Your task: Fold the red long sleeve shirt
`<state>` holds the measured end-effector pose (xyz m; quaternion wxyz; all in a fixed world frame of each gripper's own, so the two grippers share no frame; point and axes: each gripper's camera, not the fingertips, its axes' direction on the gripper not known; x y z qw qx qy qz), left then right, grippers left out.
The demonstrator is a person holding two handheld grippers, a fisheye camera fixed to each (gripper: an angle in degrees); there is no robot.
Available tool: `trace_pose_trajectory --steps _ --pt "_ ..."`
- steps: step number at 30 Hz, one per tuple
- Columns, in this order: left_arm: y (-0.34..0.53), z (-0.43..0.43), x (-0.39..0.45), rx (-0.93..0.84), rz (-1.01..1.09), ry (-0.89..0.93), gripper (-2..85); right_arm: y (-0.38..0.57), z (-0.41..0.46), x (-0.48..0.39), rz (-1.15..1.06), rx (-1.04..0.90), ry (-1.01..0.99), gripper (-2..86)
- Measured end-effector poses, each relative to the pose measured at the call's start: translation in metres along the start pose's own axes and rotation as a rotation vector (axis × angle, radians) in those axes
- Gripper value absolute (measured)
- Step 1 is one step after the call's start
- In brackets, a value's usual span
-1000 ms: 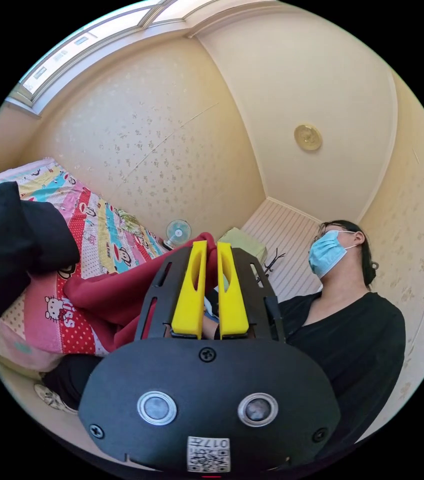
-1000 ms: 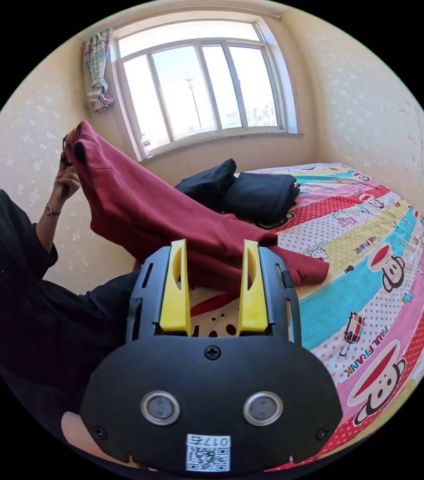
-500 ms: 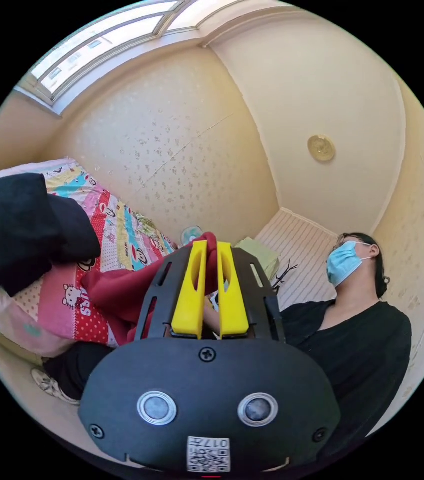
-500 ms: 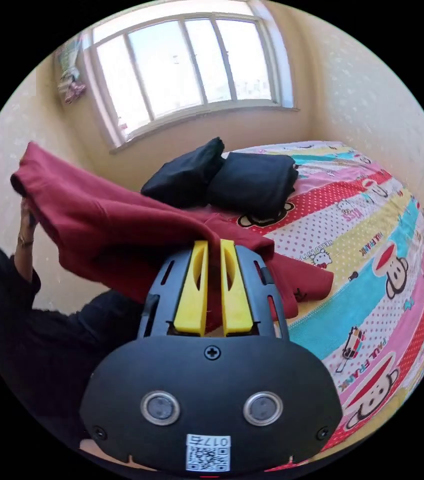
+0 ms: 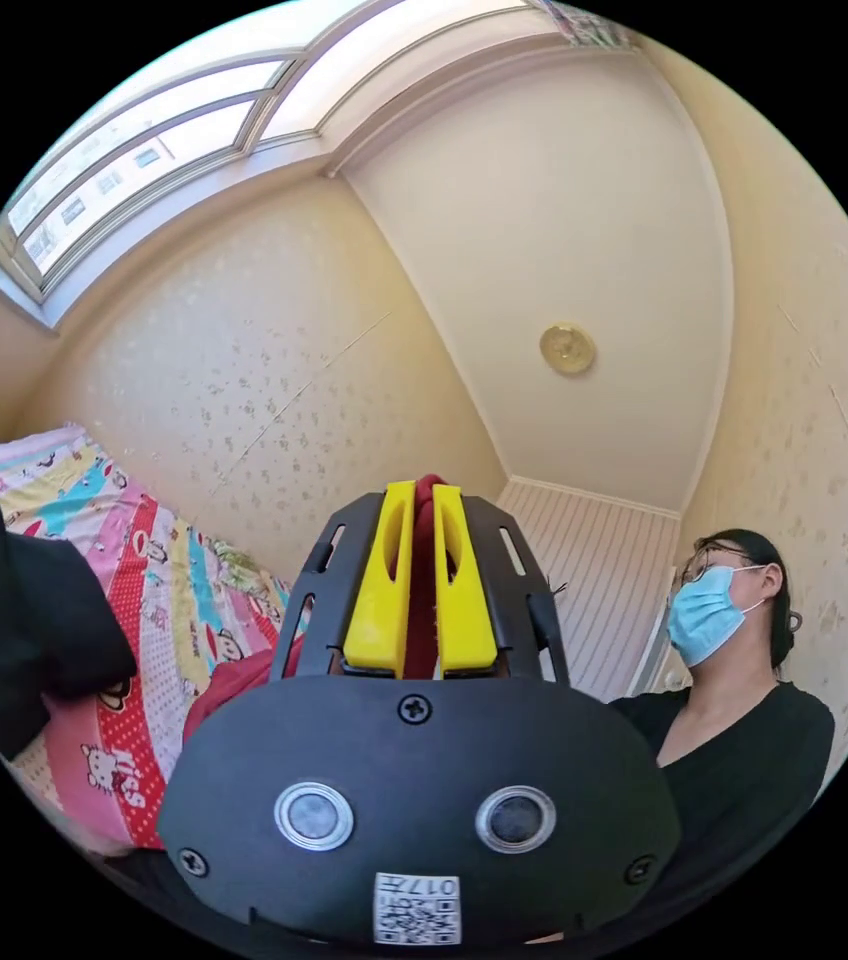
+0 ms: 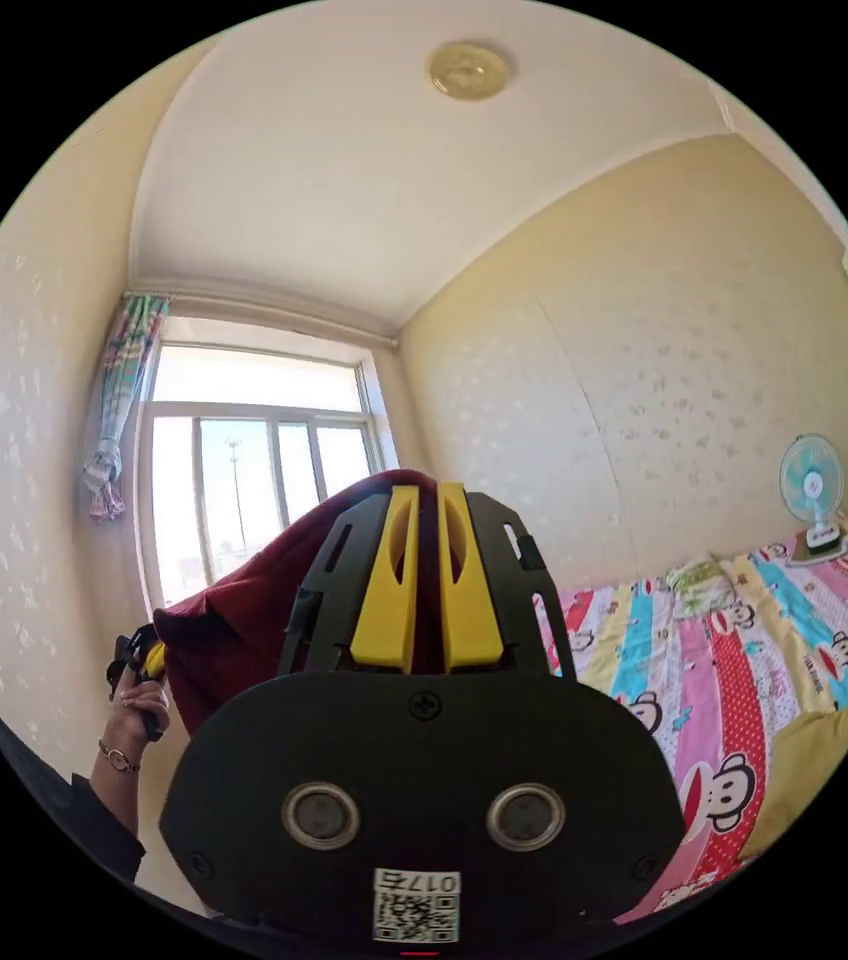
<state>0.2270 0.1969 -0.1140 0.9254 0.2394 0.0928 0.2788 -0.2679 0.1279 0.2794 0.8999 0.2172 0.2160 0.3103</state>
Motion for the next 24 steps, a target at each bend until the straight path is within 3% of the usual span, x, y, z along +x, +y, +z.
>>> trace_pose_trajectory --steps 4,9,17,20,21,22,24 --pt "0.013 0.022 0.049 0.168 0.106 0.009 4.0 -0.011 -0.061 -0.049 -0.172 0.23 0.13 3.0" --pt "0.052 0.036 0.089 0.311 0.272 -0.081 3.9 0.014 -0.104 -0.072 -0.24 0.318 0.303 3.0" --pt "0.095 0.091 0.069 0.512 0.518 -0.491 -0.5 0.092 -0.088 -0.062 -0.412 0.367 0.64 3.1" --pt "0.079 0.14 0.006 0.326 0.462 -0.531 -0.8 0.099 -0.043 -0.021 -0.446 0.167 0.563 3.2" --pt "0.078 0.152 -0.012 0.249 0.435 -0.489 -0.8 0.104 -0.015 -0.002 -0.439 0.04 0.522 3.2" --pt "0.078 0.179 -0.048 0.058 0.362 -0.38 -0.7 0.116 0.013 0.013 -0.428 -0.05 0.554 3.2" --pt "0.101 0.217 -0.095 -0.19 0.287 -0.244 -0.5 0.141 0.041 0.018 -0.468 -0.096 0.614 3.2"
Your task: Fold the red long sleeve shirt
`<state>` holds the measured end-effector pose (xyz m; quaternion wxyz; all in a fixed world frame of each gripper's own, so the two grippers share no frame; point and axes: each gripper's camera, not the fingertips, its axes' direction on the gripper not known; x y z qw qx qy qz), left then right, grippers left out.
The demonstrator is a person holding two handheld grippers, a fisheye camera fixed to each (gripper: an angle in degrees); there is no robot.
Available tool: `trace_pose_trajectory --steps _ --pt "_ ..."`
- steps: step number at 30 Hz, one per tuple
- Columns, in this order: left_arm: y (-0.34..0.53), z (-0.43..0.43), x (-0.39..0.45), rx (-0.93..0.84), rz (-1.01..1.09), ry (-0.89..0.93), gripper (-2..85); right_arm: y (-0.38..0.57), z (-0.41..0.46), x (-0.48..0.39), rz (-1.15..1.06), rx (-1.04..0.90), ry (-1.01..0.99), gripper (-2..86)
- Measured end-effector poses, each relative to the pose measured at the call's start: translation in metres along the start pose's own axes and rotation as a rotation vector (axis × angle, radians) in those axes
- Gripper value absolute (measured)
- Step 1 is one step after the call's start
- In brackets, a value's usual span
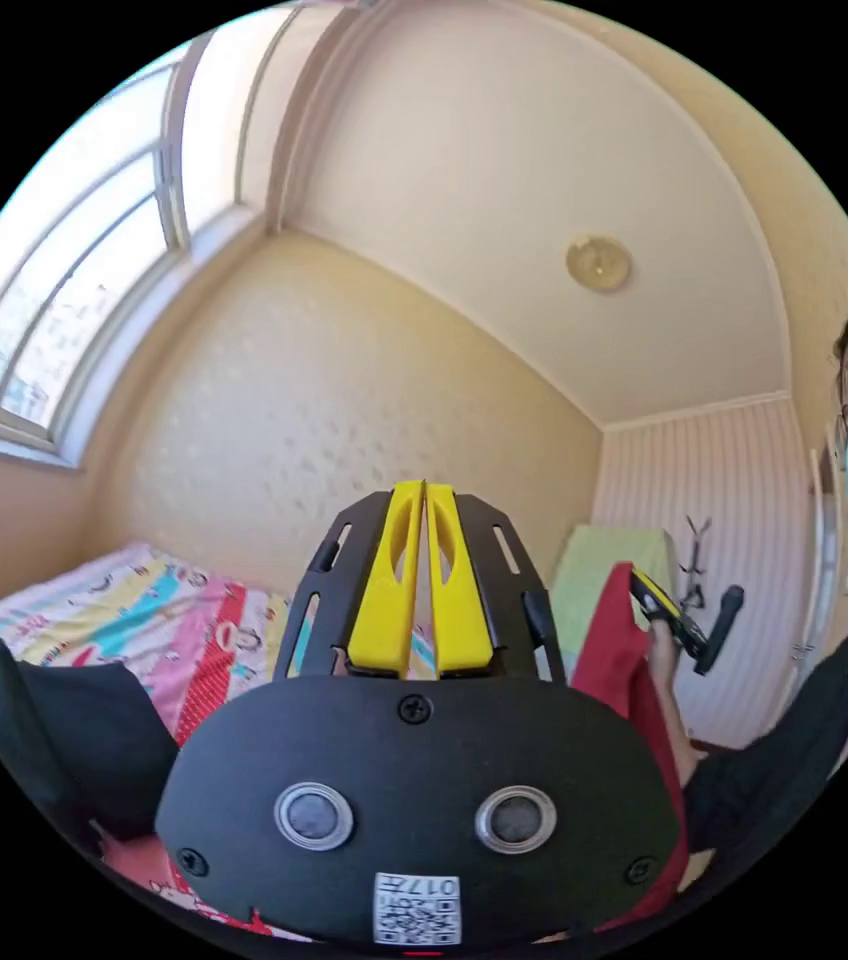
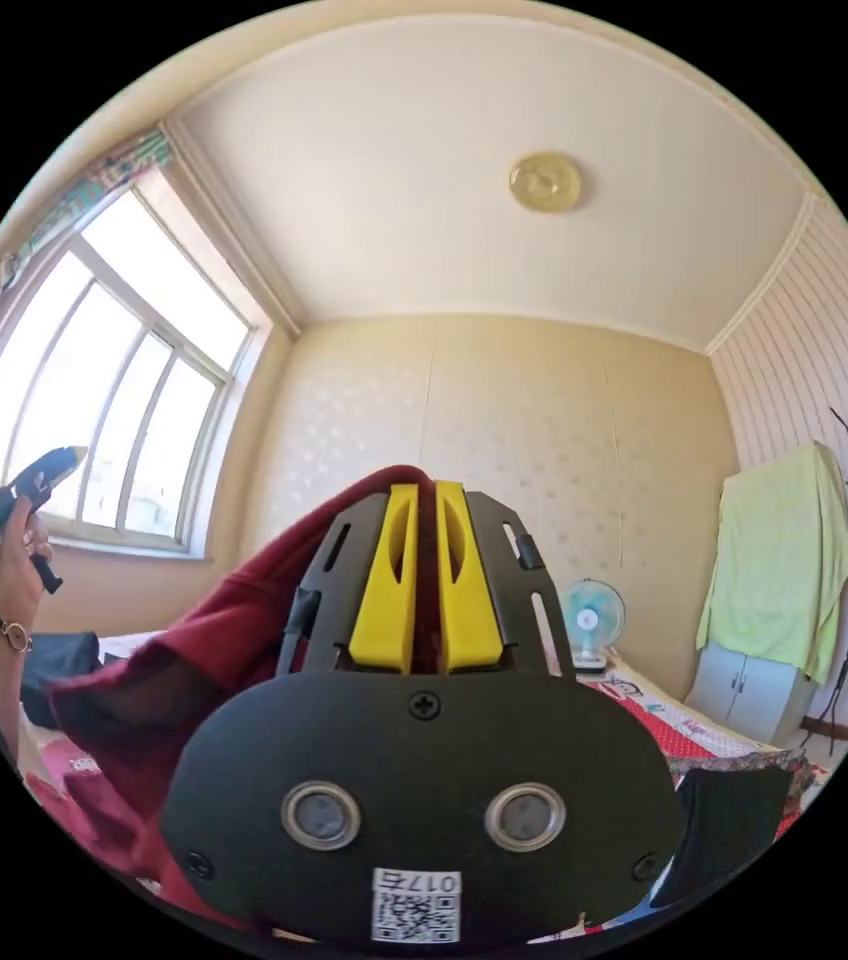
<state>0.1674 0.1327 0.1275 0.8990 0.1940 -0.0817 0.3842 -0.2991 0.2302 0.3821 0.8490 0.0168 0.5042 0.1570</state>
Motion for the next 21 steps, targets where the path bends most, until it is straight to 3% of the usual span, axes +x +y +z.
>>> trace_pose_trajectory --steps 3,5,7,12,15,17,19,21 --pt "0.069 0.058 -0.013 -0.284 -0.004 0.145 3.5 0.018 -0.013 -0.035 -0.084 0.102 0.076 3.3" --pt "0.116 0.084 -0.01 -0.475 -0.019 0.202 12.5 0.016 -0.027 -0.046 -0.106 0.162 0.042 3.4" --pt "0.139 0.092 -0.004 -0.55 -0.02 0.224 15.3 0.001 -0.045 -0.048 -0.092 0.216 -0.047 3.5" --pt "0.151 0.081 0.003 -0.534 -0.082 0.262 16.4 -0.043 -0.081 -0.027 0.032 0.358 -0.245 3.5" --pt "0.149 0.07 0.018 -0.48 -0.133 0.518 18.3 -0.077 -0.091 -0.015 0.121 0.365 -0.331 3.5" --pt "0.156 0.061 0.058 -0.469 -0.086 0.63 14.6 -0.093 -0.098 -0.011 0.173 0.37 -0.364 3.4" --pt "0.157 0.052 0.092 -0.504 -0.023 0.591 7.7 -0.107 -0.113 -0.01 0.216 0.403 -0.368 3.4" --pt "0.145 0.031 0.111 -0.457 -0.014 0.44 4.2 -0.117 -0.125 -0.014 0.221 0.413 -0.317 3.4"
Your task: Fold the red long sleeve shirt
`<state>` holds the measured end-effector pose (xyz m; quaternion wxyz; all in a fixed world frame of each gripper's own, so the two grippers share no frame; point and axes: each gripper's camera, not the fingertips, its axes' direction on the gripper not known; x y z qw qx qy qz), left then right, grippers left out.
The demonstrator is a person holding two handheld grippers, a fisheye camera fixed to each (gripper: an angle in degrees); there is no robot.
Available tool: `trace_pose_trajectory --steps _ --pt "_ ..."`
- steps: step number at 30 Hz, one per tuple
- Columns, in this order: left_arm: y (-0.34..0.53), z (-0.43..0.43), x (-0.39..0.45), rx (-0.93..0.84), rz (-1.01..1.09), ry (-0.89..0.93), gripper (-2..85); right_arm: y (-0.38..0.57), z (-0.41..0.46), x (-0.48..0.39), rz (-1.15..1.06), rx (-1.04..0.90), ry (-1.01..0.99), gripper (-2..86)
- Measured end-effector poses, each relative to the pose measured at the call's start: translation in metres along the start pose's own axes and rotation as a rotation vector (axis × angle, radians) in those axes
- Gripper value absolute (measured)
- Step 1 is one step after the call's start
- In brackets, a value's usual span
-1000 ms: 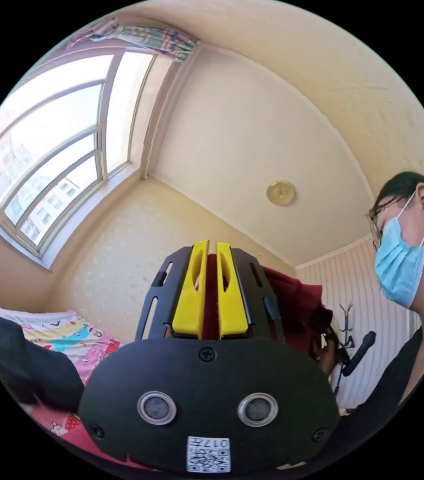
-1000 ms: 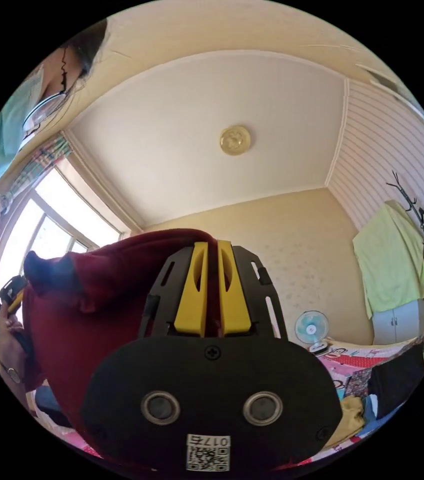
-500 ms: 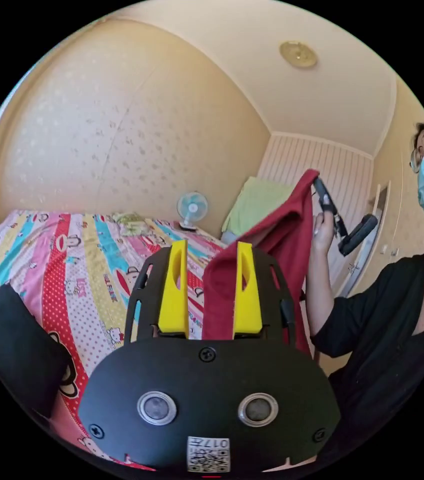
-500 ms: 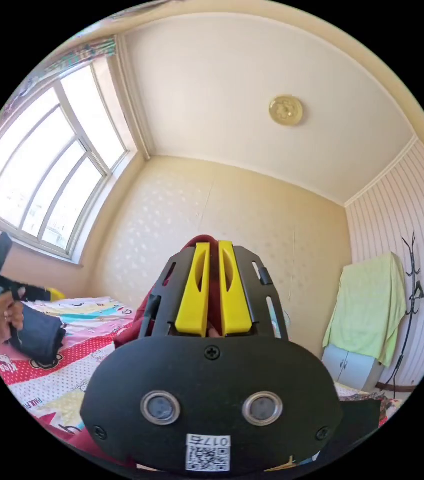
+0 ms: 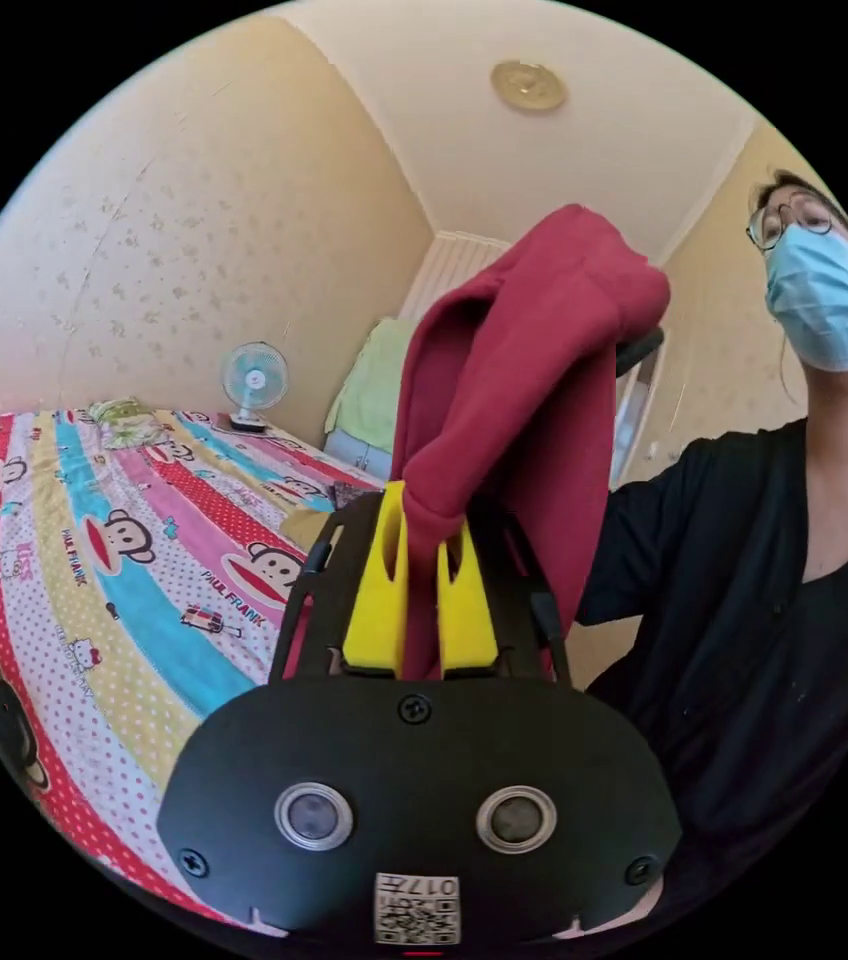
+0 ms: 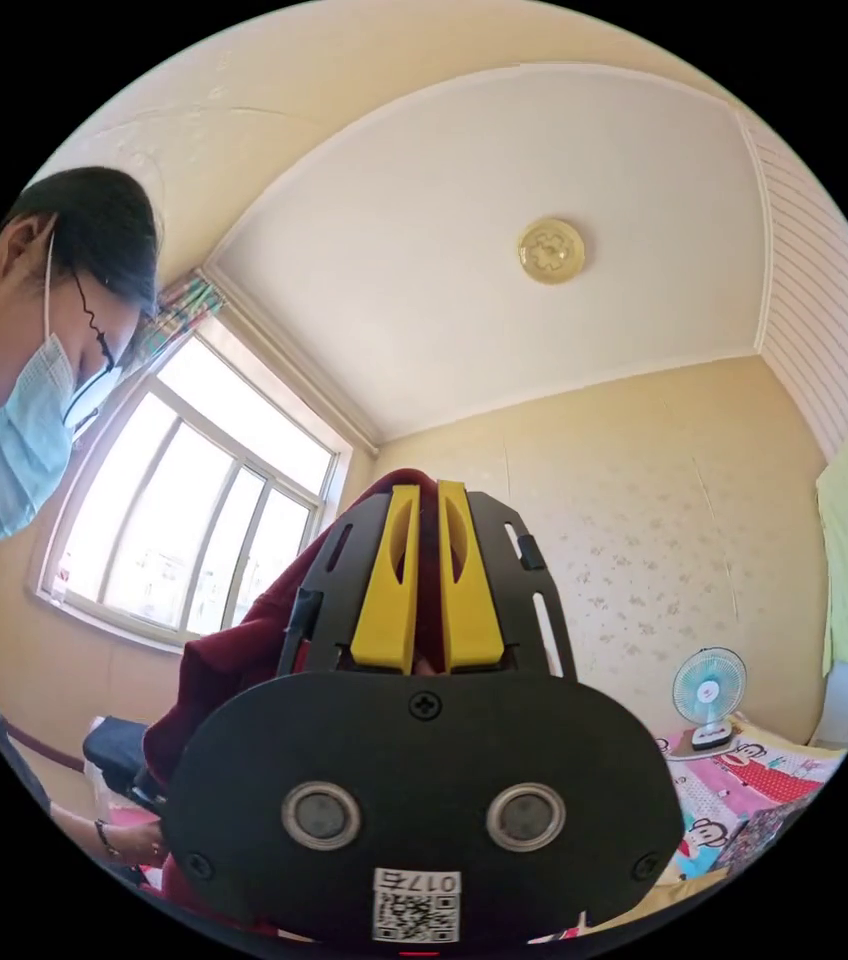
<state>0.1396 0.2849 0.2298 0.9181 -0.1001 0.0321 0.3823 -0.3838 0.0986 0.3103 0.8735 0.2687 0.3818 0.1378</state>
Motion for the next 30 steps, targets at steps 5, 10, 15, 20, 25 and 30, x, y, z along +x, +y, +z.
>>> trace_pose_trajectory --steps 5,10,15,20,25,30 --pt "-0.037 -0.118 0.037 0.432 -0.093 -0.192 3.3 -0.037 -0.019 -0.007 -0.019 0.033 0.077 3.5" --pt "-0.083 -0.182 0.1 0.679 0.096 -0.306 3.3 -0.074 -0.009 -0.002 -0.082 0.017 0.074 3.5" --pt "-0.102 -0.192 0.154 0.83 0.227 -0.461 3.3 -0.087 -0.012 -0.025 -0.305 0.088 0.207 3.4" --pt "-0.15 -0.184 0.129 0.69 0.223 -0.541 3.4 -0.061 0.019 -0.044 -0.542 0.172 0.443 3.4" --pt "-0.206 -0.156 0.005 0.557 0.063 -0.51 3.6 -0.024 0.158 0.019 -0.544 -0.135 0.312 3.9" --pt "-0.26 -0.063 -0.213 0.123 -0.196 -0.694 5.2 0.112 0.379 0.12 -0.478 -0.752 0.194 6.5"
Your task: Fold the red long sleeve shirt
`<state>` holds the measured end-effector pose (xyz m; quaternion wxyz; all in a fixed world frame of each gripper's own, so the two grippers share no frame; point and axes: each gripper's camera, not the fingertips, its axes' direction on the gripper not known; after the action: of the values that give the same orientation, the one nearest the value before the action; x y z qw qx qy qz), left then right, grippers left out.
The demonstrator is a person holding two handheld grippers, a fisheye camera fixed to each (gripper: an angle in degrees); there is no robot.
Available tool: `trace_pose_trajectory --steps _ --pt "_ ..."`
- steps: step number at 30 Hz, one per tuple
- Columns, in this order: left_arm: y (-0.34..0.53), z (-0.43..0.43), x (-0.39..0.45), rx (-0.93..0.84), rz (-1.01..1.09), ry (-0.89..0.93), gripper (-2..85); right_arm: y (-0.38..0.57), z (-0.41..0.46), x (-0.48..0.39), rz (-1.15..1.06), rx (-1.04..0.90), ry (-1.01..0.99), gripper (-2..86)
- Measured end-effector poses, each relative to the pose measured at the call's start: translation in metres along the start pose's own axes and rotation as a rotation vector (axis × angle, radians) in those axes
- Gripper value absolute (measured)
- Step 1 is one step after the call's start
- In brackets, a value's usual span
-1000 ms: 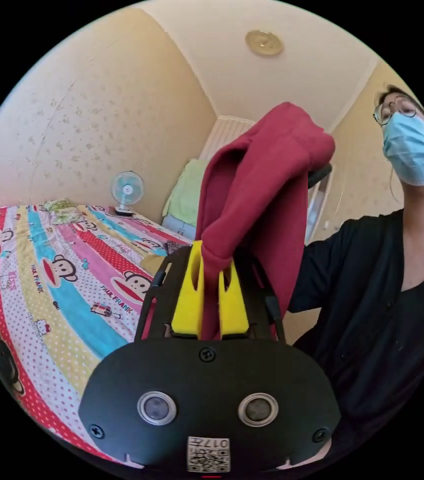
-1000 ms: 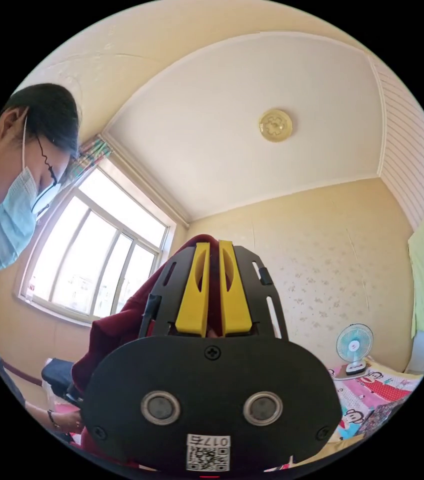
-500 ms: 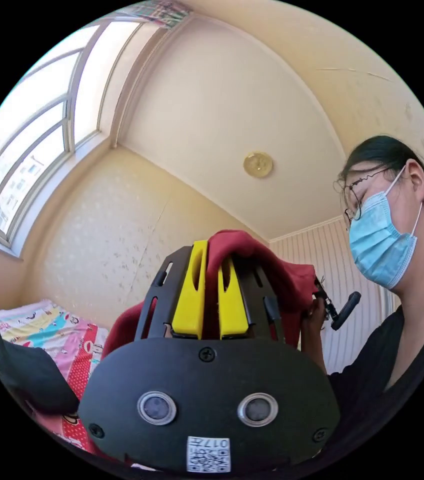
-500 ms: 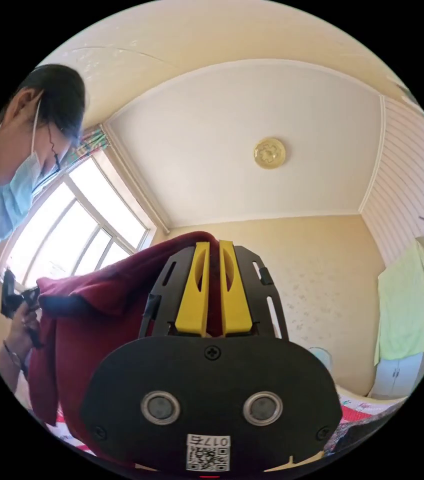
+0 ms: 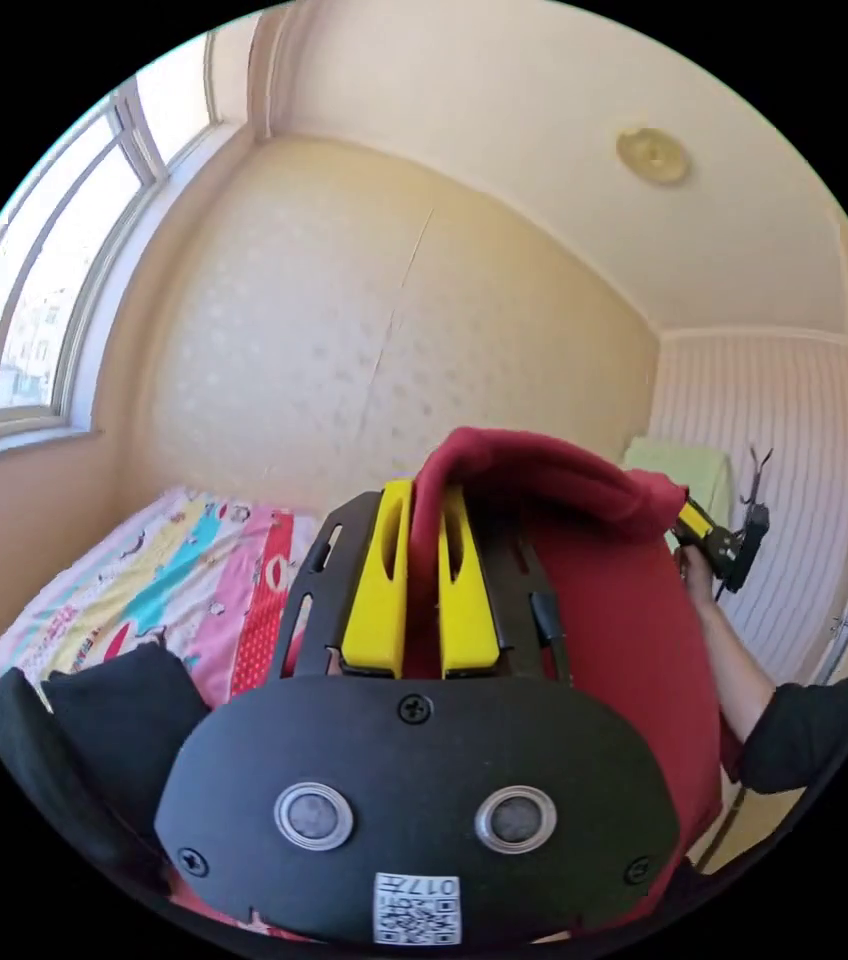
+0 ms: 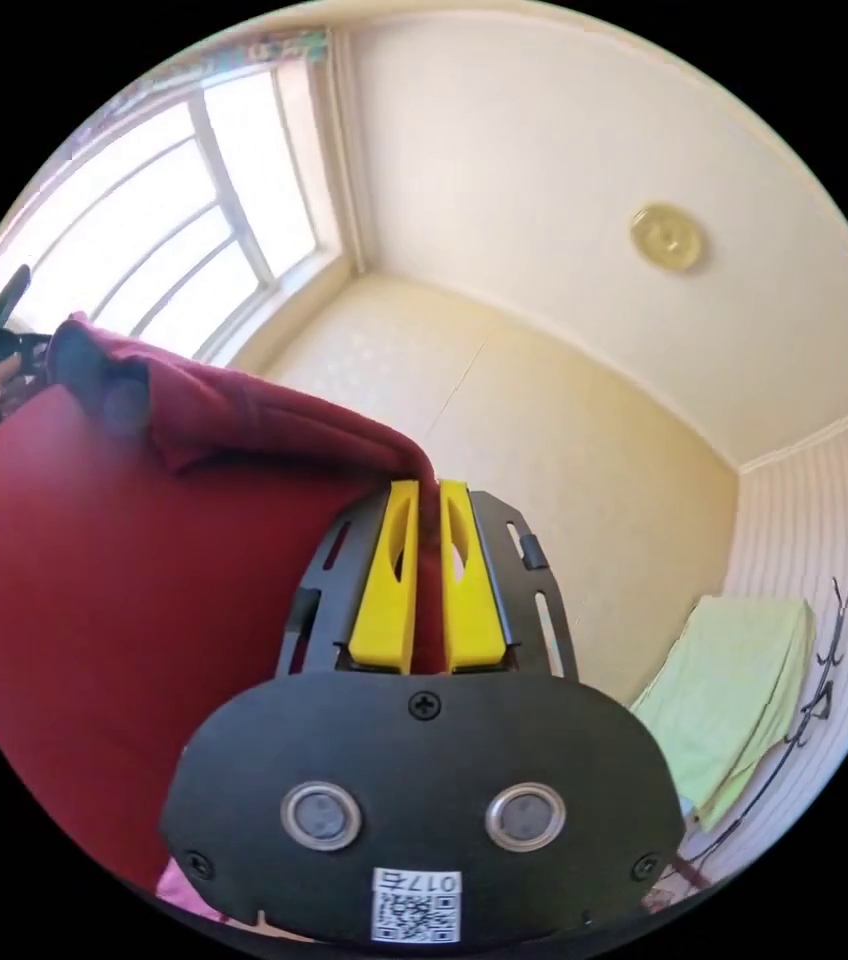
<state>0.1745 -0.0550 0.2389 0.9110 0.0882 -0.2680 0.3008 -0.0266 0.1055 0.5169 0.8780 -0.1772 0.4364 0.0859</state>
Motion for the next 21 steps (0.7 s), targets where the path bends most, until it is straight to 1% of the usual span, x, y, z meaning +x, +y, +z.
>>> trace_pose_trajectory --steps 1,2,3,4,6,8,9,11,13,15,16,18,19,21 --pt "0.004 0.05 -0.032 -0.175 -0.087 -0.002 7.0 0.011 0.075 0.006 0.063 -0.257 -0.11 7.7" --pt "0.019 0.082 -0.059 -0.305 -0.158 0.008 8.9 0.02 0.107 0.006 0.074 -0.395 -0.15 8.2" --pt "0.029 0.091 -0.07 -0.35 -0.188 0.013 9.9 0.044 0.148 0.002 0.061 -0.595 -0.206 8.9" --pt "0.053 0.099 -0.085 -0.394 -0.22 0.022 11.1 0.069 0.16 -0.003 0.059 -0.667 -0.197 9.3" --pt "0.092 0.092 -0.096 -0.427 -0.219 -0.009 11.6 0.107 0.15 -0.014 0.034 -0.692 -0.182 10.3" --pt "0.145 0.071 -0.103 -0.511 -0.222 -0.133 12.9 0.153 0.13 -0.025 0.02 -0.762 -0.215 11.4" --pt "0.158 0.064 -0.104 -0.527 -0.23 -0.16 13.4 0.188 0.112 -0.03 0.036 -0.828 -0.241 11.8" --pt "0.202 0.031 -0.106 -0.57 -0.278 -0.231 14.6 0.239 0.079 -0.026 0.153 -0.924 -0.266 12.2" --pt "0.226 0.004 -0.103 -0.584 -0.324 -0.29 15.4 0.295 0.028 -0.01 0.401 -1.025 -0.366 12.6" --pt "0.243 -0.016 -0.099 -0.629 -0.352 -0.361 16.4 0.314 -0.014 0.0 0.559 -1.008 -0.462 12.9" --pt "0.253 -0.025 -0.096 -0.674 -0.372 -0.388 16.8 0.317 -0.039 0.005 0.634 -0.995 -0.466 13.0" --pt "0.26 -0.043 -0.087 -0.643 -0.368 -0.383 15.6 0.312 -0.064 0.011 0.703 -0.972 -0.463 13.3" --pt "0.261 -0.053 -0.082 -0.605 -0.378 -0.407 13.4 0.305 -0.071 0.014 0.719 -0.959 -0.479 13.5" --pt "0.26 -0.055 -0.082 -0.596 -0.383 -0.443 10.6 0.291 -0.068 0.016 0.697 -0.971 -0.478 13.5"
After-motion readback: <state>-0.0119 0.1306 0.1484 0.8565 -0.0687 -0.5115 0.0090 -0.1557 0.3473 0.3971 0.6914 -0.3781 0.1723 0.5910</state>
